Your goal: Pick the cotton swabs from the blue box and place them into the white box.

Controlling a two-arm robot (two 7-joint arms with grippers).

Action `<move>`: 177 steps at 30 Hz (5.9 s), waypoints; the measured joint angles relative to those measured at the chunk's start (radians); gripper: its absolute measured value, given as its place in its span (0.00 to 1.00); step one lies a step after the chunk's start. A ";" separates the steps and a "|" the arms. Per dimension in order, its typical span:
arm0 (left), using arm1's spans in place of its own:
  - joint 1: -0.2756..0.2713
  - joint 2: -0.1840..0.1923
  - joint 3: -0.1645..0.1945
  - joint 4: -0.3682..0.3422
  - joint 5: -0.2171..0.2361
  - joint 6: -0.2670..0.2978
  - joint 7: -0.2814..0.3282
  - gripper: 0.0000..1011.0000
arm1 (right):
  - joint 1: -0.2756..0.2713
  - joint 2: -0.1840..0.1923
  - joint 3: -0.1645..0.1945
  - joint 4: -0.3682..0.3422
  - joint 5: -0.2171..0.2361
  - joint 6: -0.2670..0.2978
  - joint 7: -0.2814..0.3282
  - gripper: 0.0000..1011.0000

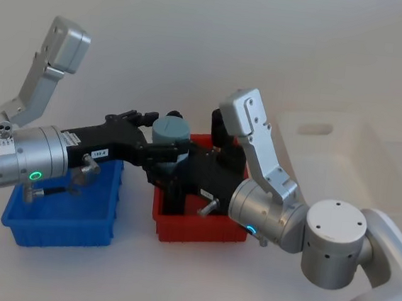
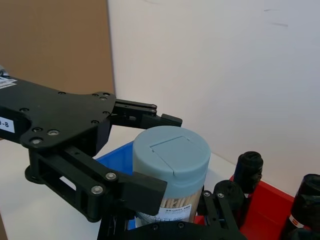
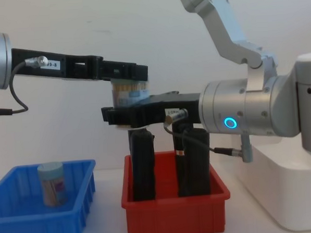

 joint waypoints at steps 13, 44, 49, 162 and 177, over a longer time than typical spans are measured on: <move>0.000 0.000 0.000 0.000 0.000 0.000 0.001 0.99 | -0.043 0.029 0.009 -0.056 -0.008 0.008 -0.109 0.64; 0.000 0.000 0.000 0.000 0.000 0.000 0.001 0.99 | -0.237 0.217 0.162 -0.247 0.155 -0.069 -0.464 0.64; 0.000 0.000 0.000 0.000 0.000 0.000 0.000 0.99 | -0.242 0.236 0.188 -0.217 0.176 -0.092 -0.498 0.64; 0.275 -0.085 0.199 -0.075 0.269 -0.475 0.718 0.99 | -0.467 0.306 0.184 -0.374 0.196 -0.202 -0.422 0.99; 0.276 -0.085 0.200 -0.075 0.271 -0.478 0.722 0.99 | -0.461 0.303 0.185 -0.366 0.192 -0.201 -0.418 0.99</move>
